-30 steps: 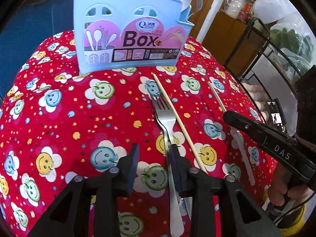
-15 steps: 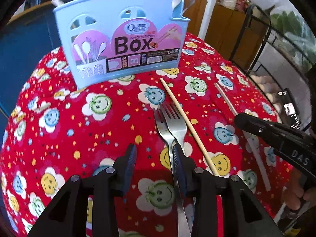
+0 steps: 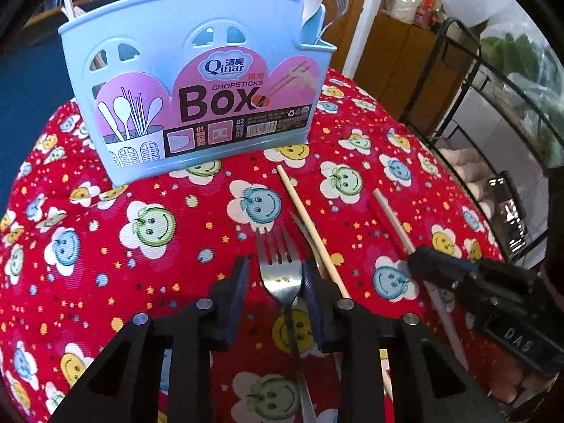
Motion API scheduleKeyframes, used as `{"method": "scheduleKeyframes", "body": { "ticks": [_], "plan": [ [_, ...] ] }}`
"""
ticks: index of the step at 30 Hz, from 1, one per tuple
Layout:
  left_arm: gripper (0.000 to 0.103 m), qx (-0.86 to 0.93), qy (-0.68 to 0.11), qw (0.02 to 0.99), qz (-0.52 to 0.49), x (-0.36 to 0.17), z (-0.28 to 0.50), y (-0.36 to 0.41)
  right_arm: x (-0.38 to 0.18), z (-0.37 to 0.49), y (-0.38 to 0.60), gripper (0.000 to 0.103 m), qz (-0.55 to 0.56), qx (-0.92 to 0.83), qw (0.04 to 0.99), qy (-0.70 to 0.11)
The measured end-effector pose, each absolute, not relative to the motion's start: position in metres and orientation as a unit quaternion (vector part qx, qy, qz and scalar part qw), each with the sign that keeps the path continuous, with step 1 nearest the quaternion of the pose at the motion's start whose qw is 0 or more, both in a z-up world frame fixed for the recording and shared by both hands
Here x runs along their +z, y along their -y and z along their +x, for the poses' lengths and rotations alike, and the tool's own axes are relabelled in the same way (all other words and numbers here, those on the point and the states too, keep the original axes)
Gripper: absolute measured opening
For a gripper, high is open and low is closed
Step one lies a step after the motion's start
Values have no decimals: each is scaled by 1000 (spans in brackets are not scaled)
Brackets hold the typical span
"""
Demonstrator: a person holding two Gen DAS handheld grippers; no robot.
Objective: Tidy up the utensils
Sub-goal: 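Grasp a silver fork with the left tool while the right tool grasps a wooden chopstick, then lift the fork with the left tool while the right tool carries the chopstick toward the box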
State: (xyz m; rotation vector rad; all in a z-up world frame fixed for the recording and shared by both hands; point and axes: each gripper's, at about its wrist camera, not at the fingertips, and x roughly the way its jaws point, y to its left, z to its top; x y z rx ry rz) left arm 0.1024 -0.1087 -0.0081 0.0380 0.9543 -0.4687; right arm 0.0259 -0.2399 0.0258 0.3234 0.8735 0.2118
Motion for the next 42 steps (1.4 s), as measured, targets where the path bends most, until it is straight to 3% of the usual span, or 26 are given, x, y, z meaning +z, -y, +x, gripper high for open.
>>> {"method": "scheduleKeyframes", "body": {
  "ticks": [2, 12, 42],
  "plan": [
    [25, -228, -456, 860, 14, -9, 104, 109, 24, 27, 240, 6, 157, 103, 887, -422],
    [25, -223, -429, 875, -27, -1, 87, 90, 29, 25, 242, 7, 161, 114, 893, -404],
    [24, -220, -264, 934, -103, 89, 16, 21, 95, -6, 232, 6, 165, 137, 935, -282]
  ]
}}
